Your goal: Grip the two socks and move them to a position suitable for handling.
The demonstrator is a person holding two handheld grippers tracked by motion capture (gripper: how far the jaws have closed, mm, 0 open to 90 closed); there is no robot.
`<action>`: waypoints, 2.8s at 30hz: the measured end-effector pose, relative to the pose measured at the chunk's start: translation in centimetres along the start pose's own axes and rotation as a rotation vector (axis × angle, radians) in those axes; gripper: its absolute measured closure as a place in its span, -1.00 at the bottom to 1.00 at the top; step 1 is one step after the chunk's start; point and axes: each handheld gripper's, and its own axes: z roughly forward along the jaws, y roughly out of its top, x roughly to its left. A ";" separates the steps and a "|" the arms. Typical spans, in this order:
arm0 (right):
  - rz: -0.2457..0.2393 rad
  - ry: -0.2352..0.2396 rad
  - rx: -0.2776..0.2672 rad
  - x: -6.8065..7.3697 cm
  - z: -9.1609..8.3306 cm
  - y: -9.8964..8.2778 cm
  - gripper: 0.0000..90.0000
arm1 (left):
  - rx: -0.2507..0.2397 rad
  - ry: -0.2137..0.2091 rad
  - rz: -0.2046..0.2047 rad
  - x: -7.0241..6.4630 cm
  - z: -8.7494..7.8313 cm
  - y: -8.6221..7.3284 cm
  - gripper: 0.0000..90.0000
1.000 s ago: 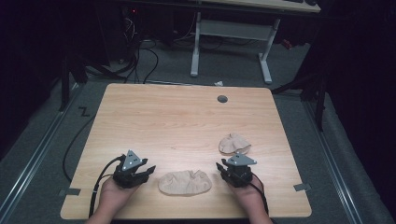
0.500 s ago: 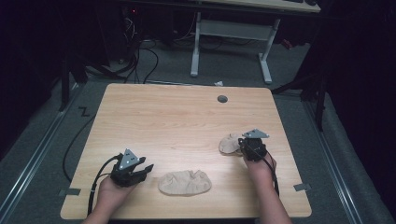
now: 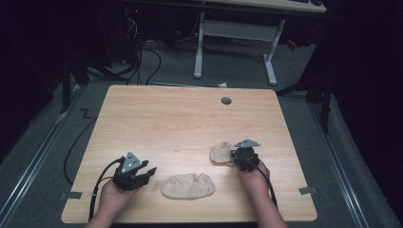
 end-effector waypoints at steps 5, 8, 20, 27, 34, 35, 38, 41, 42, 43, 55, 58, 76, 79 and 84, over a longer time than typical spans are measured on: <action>-0.050 0.021 -0.004 3.8 -0.1 0.3 1.00 | 0.009 -0.012 0.010 -0.2 0.2 0.0 0.25; -0.062 0.016 -0.006 4.4 -0.1 0.3 1.00 | 0.015 -0.008 0.012 -0.3 0.3 0.0 0.24; -0.076 0.069 -0.142 4.3 -2.6 0.8 0.72 | 0.022 -0.020 0.029 -0.9 0.9 0.1 0.23; -0.150 0.143 -0.181 5.7 -3.7 0.7 0.60 | 0.023 -0.015 0.024 -0.8 1.1 0.0 0.23; -0.200 0.186 -0.137 7.3 -2.3 0.9 0.50 | 0.030 -0.014 0.026 -0.7 1.1 -0.1 0.23; -0.204 0.191 -0.132 7.5 -2.1 1.0 0.48 | 0.034 -0.014 0.024 -0.7 1.1 -0.1 0.23; -0.205 0.209 -0.103 7.9 -1.4 1.0 0.41 | 0.034 -0.011 0.024 -0.8 1.1 -0.1 0.23; -0.219 0.212 -0.089 8.1 -1.1 1.1 0.35 | 0.031 -0.012 0.023 -0.9 1.1 -0.1 0.23; -0.218 0.219 -0.080 8.2 -0.8 1.0 0.32 | 0.031 -0.013 0.029 -0.9 1.1 -0.1 0.23; -0.218 0.219 -0.080 8.2 -0.8 1.0 0.32 | 0.031 -0.013 0.029 -0.9 1.1 -0.1 0.23; -0.194 0.226 -0.031 8.5 0.2 0.9 0.38 | 0.030 -0.026 0.046 -1.1 0.9 0.0 0.23; -0.184 0.231 -0.027 8.4 0.2 0.9 0.48 | 0.027 -0.026 0.045 -1.0 0.8 0.0 0.23; -0.157 0.184 -0.114 7.4 -1.2 1.2 0.89 | 0.045 -0.037 0.043 -1.3 1.2 0.1 0.28; -0.135 0.174 -0.155 6.7 -2.0 1.2 0.88 | 0.046 -0.037 0.044 -1.3 1.2 0.1 0.28; -0.062 0.169 -0.233 5.3 -3.5 1.4 0.88 | 0.044 -0.035 0.044 -1.3 1.2 0.1 0.28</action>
